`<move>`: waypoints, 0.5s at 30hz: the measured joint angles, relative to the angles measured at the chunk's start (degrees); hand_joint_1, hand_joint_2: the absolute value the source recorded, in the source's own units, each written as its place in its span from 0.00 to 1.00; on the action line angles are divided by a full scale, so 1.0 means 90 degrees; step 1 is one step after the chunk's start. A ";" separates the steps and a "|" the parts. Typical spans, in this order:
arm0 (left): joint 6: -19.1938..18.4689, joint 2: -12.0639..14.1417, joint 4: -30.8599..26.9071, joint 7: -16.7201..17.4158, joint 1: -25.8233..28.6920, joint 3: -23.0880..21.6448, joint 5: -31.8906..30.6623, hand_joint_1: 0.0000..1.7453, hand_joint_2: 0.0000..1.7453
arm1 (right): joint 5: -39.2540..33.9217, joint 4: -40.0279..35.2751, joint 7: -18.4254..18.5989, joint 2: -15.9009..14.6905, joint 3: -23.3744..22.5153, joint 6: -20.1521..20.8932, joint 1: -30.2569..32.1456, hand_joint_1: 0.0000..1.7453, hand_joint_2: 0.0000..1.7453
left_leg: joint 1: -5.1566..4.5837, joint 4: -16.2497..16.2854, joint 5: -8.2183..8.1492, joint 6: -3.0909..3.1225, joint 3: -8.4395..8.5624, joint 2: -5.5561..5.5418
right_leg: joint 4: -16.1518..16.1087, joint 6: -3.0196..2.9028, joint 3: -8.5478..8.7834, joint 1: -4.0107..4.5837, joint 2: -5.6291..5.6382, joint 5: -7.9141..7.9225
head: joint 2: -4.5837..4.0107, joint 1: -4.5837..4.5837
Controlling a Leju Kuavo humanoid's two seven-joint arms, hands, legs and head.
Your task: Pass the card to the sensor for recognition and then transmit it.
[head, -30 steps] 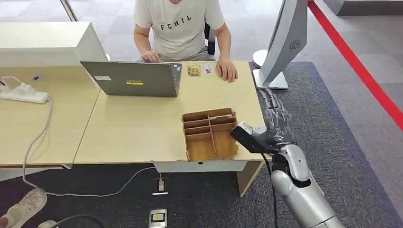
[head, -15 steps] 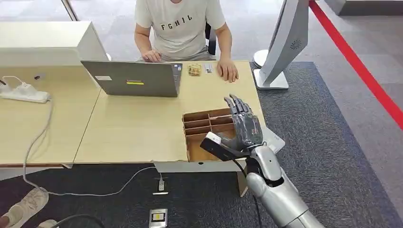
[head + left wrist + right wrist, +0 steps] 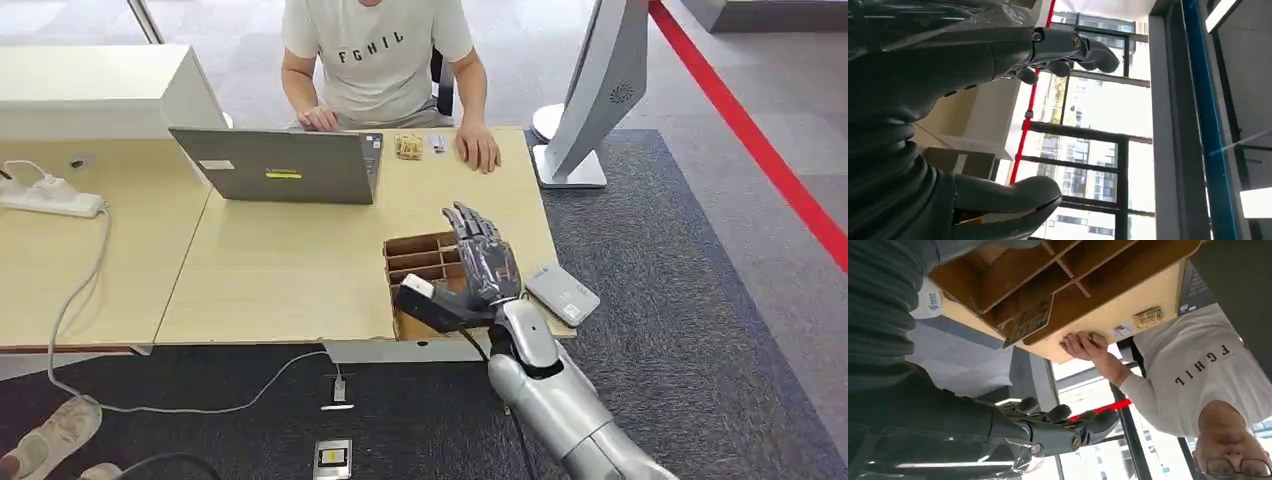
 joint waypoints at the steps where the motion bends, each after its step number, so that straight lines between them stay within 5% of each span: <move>1: 0.0000 0.0000 0.0010 0.0000 0.0007 -0.0027 0.0015 0.00 1.00 | 0.0005 0.0181 0.0043 0.0060 0.0000 -0.0017 -0.0078 0.00 1.00 | 0.0000 0.0000 0.0000 0.0000 0.0000 0.0000 | 0.0000 0.0000 0.0000 0.0000 0.0000 0.0000 | 0.0000 0.0000; 15: 0.0000 -0.0005 0.0087 0.0000 0.0056 -0.0102 -0.0032 0.00 1.00 | 0.0304 0.1960 0.0559 0.0600 0.0005 -0.0296 -0.0785 0.00 1.00 | 0.0000 0.0001 0.0000 -0.0001 0.0000 0.0000 | 0.0001 0.0000 -0.0002 0.0000 0.0000 0.0000 | 0.0000 0.0000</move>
